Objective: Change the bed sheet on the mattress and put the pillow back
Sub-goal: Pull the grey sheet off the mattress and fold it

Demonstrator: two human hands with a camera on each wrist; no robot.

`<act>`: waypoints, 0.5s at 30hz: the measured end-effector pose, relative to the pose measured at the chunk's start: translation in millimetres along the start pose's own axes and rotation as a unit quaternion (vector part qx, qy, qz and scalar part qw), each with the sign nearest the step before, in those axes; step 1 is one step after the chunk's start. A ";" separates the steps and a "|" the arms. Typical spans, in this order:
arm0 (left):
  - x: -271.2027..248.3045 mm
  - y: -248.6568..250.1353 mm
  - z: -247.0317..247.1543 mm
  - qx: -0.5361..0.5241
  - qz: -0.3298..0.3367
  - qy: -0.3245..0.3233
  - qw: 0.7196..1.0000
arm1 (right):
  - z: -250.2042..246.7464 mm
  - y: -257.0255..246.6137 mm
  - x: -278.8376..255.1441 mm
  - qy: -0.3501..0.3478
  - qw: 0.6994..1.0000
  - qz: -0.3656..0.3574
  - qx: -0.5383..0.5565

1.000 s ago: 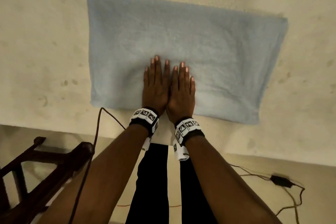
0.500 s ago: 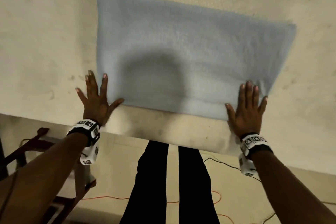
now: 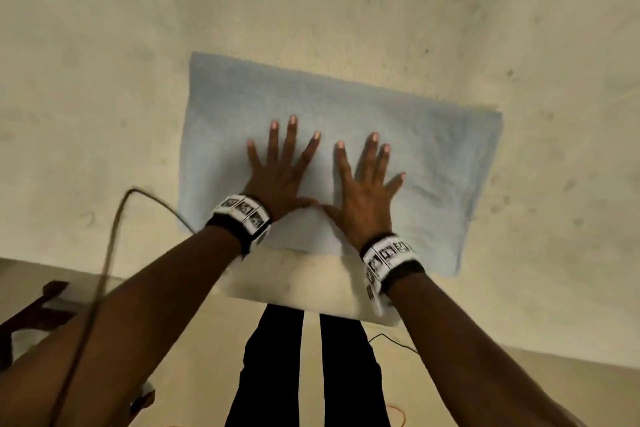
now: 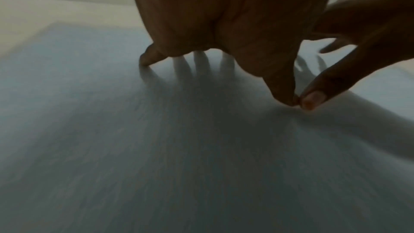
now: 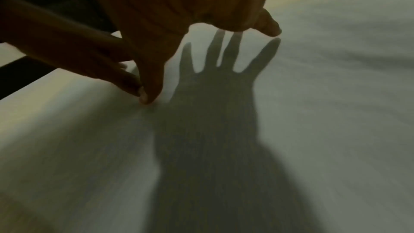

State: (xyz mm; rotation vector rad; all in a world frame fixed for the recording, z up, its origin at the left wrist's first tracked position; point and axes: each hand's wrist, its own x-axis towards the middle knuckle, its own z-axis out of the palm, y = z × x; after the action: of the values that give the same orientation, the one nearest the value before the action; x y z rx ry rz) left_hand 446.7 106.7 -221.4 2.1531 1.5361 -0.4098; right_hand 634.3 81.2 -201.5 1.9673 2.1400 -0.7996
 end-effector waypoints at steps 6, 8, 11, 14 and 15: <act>73.7 -1.8 -16.5 0.026 -0.058 -0.007 0.998 | -2.5 -2.5 84.3 -0.056 0.986 -0.068 -0.139; 72.5 -18.5 -7.5 0.049 -0.029 0.014 0.998 | -0.4 18.8 87.7 -0.058 0.977 -0.089 -0.182; 63.2 -47.3 -7.7 0.058 -0.029 0.031 0.997 | -6.5 63.9 79.9 -0.037 0.982 -0.080 -0.169; 54.5 -82.5 -12.2 0.044 -0.069 0.032 0.996 | -21.9 116.3 63.8 -0.041 0.987 -0.030 -0.153; 51.3 -96.6 -14.5 0.034 -0.082 0.031 0.996 | -28.0 133.4 58.0 -0.044 0.987 -0.019 -0.153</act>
State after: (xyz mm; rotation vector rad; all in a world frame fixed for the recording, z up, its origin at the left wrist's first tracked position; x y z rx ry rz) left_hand 372.3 181.8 -253.0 2.1161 1.7640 -0.4592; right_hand 760.6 147.2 -241.8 1.7105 2.1070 -0.5146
